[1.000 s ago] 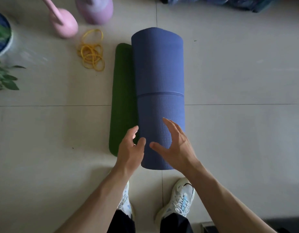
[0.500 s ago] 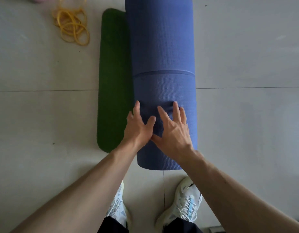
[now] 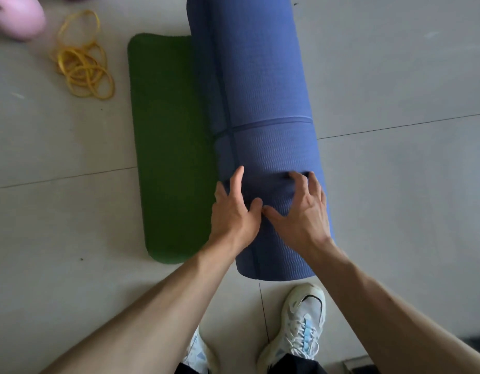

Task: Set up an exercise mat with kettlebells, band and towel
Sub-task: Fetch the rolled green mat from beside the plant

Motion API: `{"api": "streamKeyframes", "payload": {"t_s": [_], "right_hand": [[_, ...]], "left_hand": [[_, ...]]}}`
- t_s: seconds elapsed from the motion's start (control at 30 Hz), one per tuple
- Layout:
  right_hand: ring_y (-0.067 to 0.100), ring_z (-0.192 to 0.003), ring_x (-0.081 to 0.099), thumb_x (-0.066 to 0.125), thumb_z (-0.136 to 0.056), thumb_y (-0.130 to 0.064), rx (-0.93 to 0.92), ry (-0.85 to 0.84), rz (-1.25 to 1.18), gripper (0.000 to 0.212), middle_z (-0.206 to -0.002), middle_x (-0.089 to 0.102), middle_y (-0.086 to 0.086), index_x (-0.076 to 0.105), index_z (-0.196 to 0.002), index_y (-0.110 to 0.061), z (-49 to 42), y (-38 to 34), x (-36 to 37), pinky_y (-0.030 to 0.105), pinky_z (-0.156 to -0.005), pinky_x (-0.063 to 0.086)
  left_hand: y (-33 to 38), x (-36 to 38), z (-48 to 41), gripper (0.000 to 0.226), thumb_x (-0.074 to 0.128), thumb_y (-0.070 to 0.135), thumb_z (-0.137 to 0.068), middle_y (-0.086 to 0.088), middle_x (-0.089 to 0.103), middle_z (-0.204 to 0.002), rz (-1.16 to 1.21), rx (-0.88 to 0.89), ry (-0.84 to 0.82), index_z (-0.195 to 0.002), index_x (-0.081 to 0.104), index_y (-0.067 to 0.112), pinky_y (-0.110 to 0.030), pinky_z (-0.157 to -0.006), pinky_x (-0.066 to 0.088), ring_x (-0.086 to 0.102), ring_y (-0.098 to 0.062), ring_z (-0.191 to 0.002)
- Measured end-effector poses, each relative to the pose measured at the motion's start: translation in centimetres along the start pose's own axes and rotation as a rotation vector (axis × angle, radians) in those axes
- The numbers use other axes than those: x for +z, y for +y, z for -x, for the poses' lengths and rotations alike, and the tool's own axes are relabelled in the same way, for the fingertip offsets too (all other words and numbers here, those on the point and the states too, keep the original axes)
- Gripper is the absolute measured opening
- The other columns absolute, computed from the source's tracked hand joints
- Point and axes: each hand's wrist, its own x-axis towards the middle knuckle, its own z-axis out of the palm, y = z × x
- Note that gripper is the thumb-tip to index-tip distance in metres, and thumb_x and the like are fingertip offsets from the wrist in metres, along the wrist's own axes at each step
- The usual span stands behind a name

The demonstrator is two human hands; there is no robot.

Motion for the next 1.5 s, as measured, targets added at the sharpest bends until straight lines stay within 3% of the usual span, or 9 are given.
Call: {"api": "streamKeyframes", "payload": {"t_s": [0.27,0.4,0.6,0.7,0.87,1.07,1.23,1.37,1.5], "right_hand": [[0.035,-0.147,0.025,0.075,-0.083,-0.043,0.114,0.009,-0.04,0.092,-0.164,0.02,0.011,0.023,-0.157,-0.025,-0.3,4.0,-3.5,0.049,-0.115,0.032],[0.036,-0.149,0.02,0.067,-0.087,-0.03,0.091,0.003,-0.01,0.084,-0.165,0.012,0.012,0.022,-0.158,-0.029,-0.5,5.3,-4.4,0.053,-0.112,0.037],[0.032,-0.157,0.003,0.073,-0.083,-0.048,0.126,-0.078,0.048,0.101,-0.17,-0.004,0.011,0.008,-0.16,-0.037,-1.6,8.6,-7.1,0.054,-0.116,0.036],[0.036,-0.153,0.014,0.079,-0.081,-0.046,0.144,-0.131,0.042,0.107,-0.169,0.0,0.013,0.006,-0.159,-0.042,-2.8,11.3,-9.5,0.051,-0.116,0.035],[0.041,-0.145,0.026,0.074,-0.084,-0.047,0.214,-0.116,-0.064,0.101,-0.165,0.011,0.014,0.006,-0.158,-0.04,-3.7,13.6,-12.5,0.05,-0.115,0.035],[0.033,-0.154,0.013,0.066,-0.089,-0.044,0.154,-0.08,-0.061,0.084,-0.168,0.009,0.009,0.019,-0.159,-0.034,-1.9,15.7,-14.4,0.052,-0.113,0.039],[0.038,-0.154,0.007,0.07,-0.088,-0.049,0.161,-0.145,-0.073,0.083,-0.163,0.024,0.008,0.026,-0.155,-0.031,-4.1,19.4,-16.0,0.052,-0.123,0.022],[0.042,-0.152,0.01,0.078,-0.081,-0.051,0.318,-0.186,-0.098,0.095,-0.167,0.002,0.015,0.021,-0.156,-0.041,-6.7,22.8,-18.0,0.054,-0.116,0.034],[0.04,-0.14,0.026,0.071,-0.088,-0.043,0.436,-0.123,0.032,0.093,-0.163,0.008,0.013,0.008,-0.156,-0.047,-7.8,24.8,-19.3,0.052,-0.102,0.047]], "left_hand": [[6.0,4.1,0.5,0.078,0.059,0.027,-0.096,-0.011,0.035,-0.157,0.044,0.032,-0.055,-0.161,0.016,0.026,-0.039,-0.114,0.04,0.051,-0.028,-0.133],[9.2,6.2,0.7,0.067,0.051,0.022,-0.1,-0.001,0.042,-0.159,-0.025,0.104,-0.088,-0.16,0.022,0.016,-0.034,-0.119,0.032,0.04,-0.023,-0.143],[12.8,7.9,0.6,0.057,0.054,0.016,-0.096,-0.001,0.049,-0.154,0.001,0.156,-0.135,-0.152,0.042,0.02,-0.039,-0.119,0.036,0.045,-0.021,-0.142],[13.4,8.3,0.5,0.059,0.057,0.015,-0.093,-0.006,0.041,-0.159,-0.081,0.143,-0.048,-0.151,0.044,0.02,-0.04,-0.121,0.031,0.04,-0.024,-0.145],[14.8,10.7,0.7,0.08,0.055,0.025,-0.096,-0.016,0.021,-0.164,-0.242,-0.099,-0.266,-0.16,0.01,0.042,-0.035,-0.11,0.039,0.045,-0.034,-0.139],[20.1,16.8,1.5,0.076,0.052,0.022,-0.099,-0.01,0.026,-0.165,-0.229,0.038,-0.301,-0.161,0.01,0.03,-0.043,-0.118,0.035,0.036,-0.031,-0.146],[24.1,20.8,0.3,0.071,0.045,0.017,-0.103,0.003,0.027,-0.167,-0.155,0.152,-0.451,-0.162,0.006,0.024,-0.038,-0.121,0.028,0.029,-0.023,-0.152],[24.8,21.2,-0.8,0.072,0.055,0.019,-0.099,-0.003,0.023,-0.168,-0.194,0.274,-0.401,-0.16,0.018,0.027,-0.042,-0.123,0.029,0.026,-0.024,-0.153],[25.0,21.5,-1.7,0.074,0.051,0.018,-0.101,-0.012,-0.006,-0.171,-0.455,0.199,-0.451,-0.16,0.009,0.035,-0.041,-0.121,0.031,0.021,-0.036,-0.154]]}}
